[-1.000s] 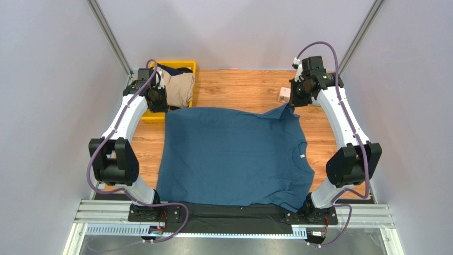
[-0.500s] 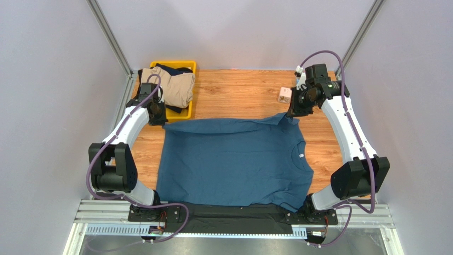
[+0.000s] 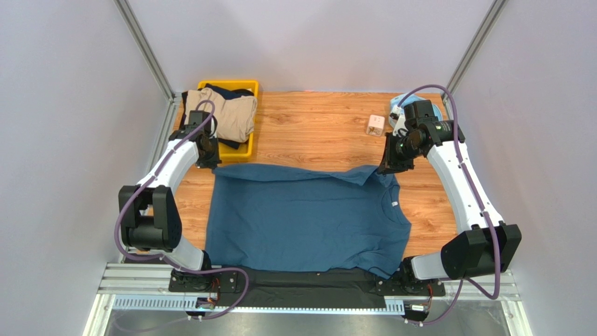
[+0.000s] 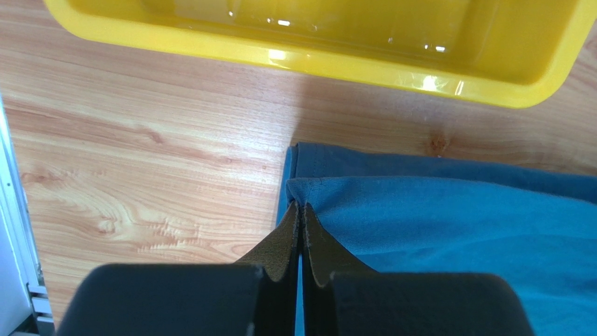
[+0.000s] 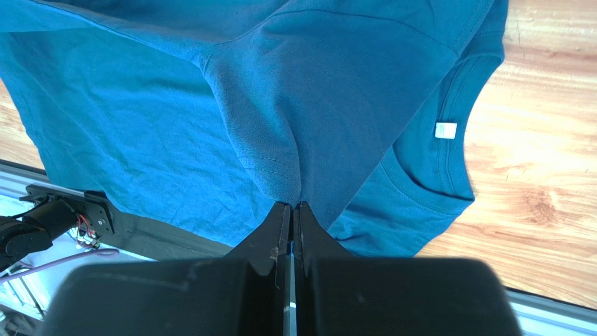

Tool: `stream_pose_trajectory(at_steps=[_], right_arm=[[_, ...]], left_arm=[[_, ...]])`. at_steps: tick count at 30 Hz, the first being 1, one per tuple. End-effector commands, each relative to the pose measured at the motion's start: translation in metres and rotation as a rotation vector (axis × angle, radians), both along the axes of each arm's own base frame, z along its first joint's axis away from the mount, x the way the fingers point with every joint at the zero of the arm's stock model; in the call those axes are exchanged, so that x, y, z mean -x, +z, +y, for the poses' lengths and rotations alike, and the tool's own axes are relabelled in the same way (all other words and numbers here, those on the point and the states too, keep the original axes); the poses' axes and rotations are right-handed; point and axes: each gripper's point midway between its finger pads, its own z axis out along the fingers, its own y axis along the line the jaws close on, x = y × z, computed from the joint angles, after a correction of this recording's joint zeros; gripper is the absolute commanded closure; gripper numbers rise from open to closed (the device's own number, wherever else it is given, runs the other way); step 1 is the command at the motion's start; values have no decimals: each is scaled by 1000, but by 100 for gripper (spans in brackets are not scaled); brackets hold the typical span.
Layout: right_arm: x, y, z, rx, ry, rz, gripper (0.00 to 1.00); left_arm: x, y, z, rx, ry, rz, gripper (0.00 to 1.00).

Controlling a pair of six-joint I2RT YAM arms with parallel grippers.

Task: Fold and stack the t-shirts
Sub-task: Fold the tshirt

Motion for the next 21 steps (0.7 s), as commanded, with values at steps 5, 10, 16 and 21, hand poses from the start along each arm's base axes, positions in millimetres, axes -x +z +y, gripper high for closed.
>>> stream_pose_trajectory(at_steps=[5,10,16,21], right_arm=[[21,-8,5,-29,-3,80,100],[31,-22,5,-28,-5,137,100],[44,-32,5,-21,-6,183,100],[53,-43,2,-2,-17,238,100]], left_arm=[[20,-25,-1,-29,6,163,100],[29,-33,2,-47,25,248,100],[33,-35,2,-43,49,283,100],[35,-37,-1,-31,57,325,97]])
